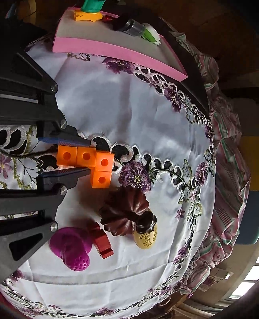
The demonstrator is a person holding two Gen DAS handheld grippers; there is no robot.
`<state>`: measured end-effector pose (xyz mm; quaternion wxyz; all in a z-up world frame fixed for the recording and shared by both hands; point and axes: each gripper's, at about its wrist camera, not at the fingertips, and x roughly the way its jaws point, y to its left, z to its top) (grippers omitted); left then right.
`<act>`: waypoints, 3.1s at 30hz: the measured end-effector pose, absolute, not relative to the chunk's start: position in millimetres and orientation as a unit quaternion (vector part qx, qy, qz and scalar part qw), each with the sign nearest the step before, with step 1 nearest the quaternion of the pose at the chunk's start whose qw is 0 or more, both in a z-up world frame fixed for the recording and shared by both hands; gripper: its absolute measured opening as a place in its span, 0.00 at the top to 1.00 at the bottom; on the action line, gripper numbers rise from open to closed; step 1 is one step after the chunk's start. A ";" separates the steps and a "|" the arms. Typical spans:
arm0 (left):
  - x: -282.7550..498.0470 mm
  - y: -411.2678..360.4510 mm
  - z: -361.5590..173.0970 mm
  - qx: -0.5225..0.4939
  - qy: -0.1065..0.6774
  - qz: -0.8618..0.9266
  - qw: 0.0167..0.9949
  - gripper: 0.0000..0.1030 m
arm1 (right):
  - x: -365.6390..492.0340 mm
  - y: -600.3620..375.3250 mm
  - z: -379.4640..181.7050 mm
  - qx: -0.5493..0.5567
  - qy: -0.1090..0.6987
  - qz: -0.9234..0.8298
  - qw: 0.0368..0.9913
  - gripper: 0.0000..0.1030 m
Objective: Organize rigid objects
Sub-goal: 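Carry the green toy over the tray with left tool while right tool holds cubes, then lower the green toy into the tray and open the left tool, then carry the orange cubes into the tray and release them with the right tool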
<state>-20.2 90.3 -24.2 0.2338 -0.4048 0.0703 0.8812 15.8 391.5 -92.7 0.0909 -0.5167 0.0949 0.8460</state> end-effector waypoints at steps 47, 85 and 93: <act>-217.3 100.9 -51.0 -0.494 -0.065 0.847 0.188 0.65 | 11.8 380.8 -95.2 -0.521 0.058 0.846 0.096 0.80; -40.4 58.6 -24.3 -0.402 0.051 0.903 0.140 0.54 | 11.5 370.9 -93.4 -0.514 0.030 0.850 0.112 0.80; -38.9 47.7 -26.6 -0.405 0.044 0.903 0.138 0.54 | 10.7 371.3 -92.9 -0.514 0.030 0.850 0.114 0.80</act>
